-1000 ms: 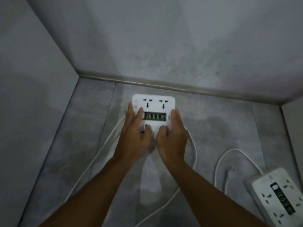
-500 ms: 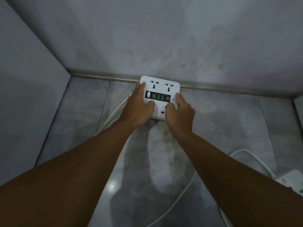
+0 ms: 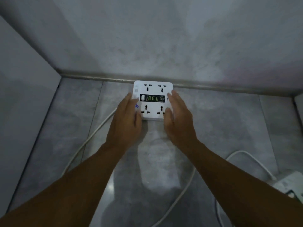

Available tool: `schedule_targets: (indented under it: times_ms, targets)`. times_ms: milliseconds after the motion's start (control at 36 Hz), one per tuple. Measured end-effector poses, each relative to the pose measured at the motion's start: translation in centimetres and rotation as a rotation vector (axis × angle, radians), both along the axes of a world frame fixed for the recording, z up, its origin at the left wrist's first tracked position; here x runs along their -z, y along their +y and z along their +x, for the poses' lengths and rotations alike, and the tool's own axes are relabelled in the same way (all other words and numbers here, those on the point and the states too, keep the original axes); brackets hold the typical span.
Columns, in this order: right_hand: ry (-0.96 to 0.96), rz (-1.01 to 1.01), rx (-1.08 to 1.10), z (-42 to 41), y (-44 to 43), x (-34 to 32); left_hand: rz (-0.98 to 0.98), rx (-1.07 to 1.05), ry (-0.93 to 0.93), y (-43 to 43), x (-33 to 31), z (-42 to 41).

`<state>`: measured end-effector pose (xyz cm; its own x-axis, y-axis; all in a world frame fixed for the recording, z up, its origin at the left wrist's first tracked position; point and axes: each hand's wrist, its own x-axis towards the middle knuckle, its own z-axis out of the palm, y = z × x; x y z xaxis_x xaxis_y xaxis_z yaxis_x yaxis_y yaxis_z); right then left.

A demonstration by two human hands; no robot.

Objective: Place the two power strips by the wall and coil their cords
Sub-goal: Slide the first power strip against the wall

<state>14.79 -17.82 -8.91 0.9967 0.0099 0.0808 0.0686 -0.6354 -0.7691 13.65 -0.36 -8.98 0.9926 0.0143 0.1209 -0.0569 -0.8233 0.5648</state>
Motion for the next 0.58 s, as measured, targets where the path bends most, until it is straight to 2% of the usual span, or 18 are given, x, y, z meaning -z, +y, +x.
schedule_targets:
  times_ms: [167,306,472,528,583]
  targets:
    - [-0.123,-0.379,-0.292,-2.6,0.9,1.3,0.155,0.159,0.07,-0.3,1.0,-3.0]
    - [-0.09,-0.551,-0.349,-2.4,1.2,1.6,0.378,0.239,0.106,-0.2,1.4,-1.4]
    - [-0.085,-0.527,-0.357,-0.9,1.2,1.7,0.448,0.211,0.254,-0.8,0.4,0.4]
    - [-0.044,-0.414,-0.35,-0.6,1.0,1.1,0.456,0.207,0.268,-1.1,0.2,0.6]
    - [0.033,-0.23,-0.249,-0.3,0.6,0.0,0.414,0.198,0.229,-1.2,-0.2,0.4]
